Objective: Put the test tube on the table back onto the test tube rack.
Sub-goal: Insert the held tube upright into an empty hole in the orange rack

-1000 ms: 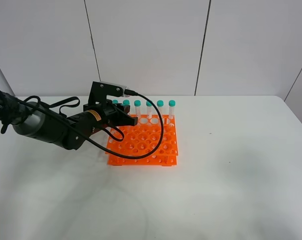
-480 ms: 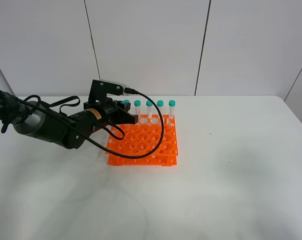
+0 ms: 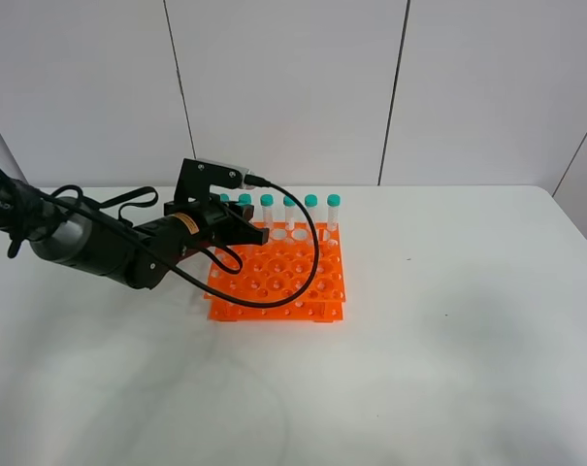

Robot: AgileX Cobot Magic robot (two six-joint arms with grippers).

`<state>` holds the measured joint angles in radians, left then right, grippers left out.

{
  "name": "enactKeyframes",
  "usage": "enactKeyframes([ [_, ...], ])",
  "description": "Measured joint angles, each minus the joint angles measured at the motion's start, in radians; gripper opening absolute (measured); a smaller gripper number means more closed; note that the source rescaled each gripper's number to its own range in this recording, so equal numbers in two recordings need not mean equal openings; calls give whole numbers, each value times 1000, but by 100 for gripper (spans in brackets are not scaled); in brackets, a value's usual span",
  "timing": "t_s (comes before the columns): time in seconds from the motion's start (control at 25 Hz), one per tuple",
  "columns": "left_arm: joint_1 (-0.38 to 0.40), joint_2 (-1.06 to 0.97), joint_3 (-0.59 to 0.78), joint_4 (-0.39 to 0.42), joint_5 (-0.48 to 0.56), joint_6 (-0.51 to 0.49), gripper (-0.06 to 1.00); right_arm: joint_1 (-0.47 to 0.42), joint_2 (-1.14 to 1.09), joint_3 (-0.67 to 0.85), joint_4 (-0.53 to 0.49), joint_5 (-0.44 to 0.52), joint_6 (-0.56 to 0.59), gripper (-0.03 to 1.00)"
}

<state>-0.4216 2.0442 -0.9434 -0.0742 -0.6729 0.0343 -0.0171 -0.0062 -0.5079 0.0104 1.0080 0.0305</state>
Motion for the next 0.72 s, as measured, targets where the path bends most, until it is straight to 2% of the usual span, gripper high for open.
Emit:
enactKeyframes([
  [0.6,3,14,0,1,-2,5,0,0,0,0,0,0,0,79],
  [0.72,3,14,0,1,-2,5,6,0,0,0,0,0,0,79],
])
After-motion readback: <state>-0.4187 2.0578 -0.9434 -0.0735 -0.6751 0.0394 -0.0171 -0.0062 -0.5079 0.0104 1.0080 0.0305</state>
